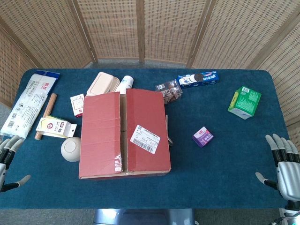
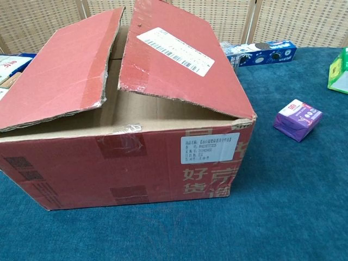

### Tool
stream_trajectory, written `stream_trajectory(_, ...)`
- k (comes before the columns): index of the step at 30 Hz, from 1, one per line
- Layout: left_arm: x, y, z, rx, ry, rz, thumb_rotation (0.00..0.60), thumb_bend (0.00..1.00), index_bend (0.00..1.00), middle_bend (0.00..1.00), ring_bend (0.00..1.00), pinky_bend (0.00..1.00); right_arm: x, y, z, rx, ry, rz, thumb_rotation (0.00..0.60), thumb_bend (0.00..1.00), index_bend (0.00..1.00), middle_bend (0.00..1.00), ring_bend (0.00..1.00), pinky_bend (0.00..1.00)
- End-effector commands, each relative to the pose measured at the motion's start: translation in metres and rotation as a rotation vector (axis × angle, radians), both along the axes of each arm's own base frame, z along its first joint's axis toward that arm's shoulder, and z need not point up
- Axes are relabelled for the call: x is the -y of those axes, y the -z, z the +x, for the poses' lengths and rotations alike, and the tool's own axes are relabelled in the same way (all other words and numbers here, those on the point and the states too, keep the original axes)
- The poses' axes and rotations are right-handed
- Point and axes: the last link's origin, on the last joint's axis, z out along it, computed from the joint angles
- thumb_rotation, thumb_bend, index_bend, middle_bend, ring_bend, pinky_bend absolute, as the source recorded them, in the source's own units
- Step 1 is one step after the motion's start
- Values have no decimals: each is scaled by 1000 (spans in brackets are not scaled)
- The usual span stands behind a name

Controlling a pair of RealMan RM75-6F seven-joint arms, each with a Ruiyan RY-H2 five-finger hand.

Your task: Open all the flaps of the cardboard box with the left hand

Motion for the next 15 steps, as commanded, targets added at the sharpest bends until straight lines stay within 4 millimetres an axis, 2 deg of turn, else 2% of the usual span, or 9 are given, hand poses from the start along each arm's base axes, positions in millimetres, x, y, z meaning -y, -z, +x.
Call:
stream_trajectory(1,1,0,0,-3,1,-1,600,84,0,0,0,0,-1,0,1,1,-4,-1,600,0,0,0,0,0)
stream_trajectory(9,-4,4,6,15,22,-10,600,84,0,0,0,0,-2,-2,1,9,-4,-4,600,0,0,0,0,0)
stream_trajectory(13,-21,2,24,56,94,12,600,83,0,0,0,0,-2,-3,0,16,0,-10,600,0,0,0,0,0)
stream_trajectory(15,-38,0,43,61,146,18,600,83,0,0,0,0,-1,-5,0,18,2,-14,600,0,0,0,0,0)
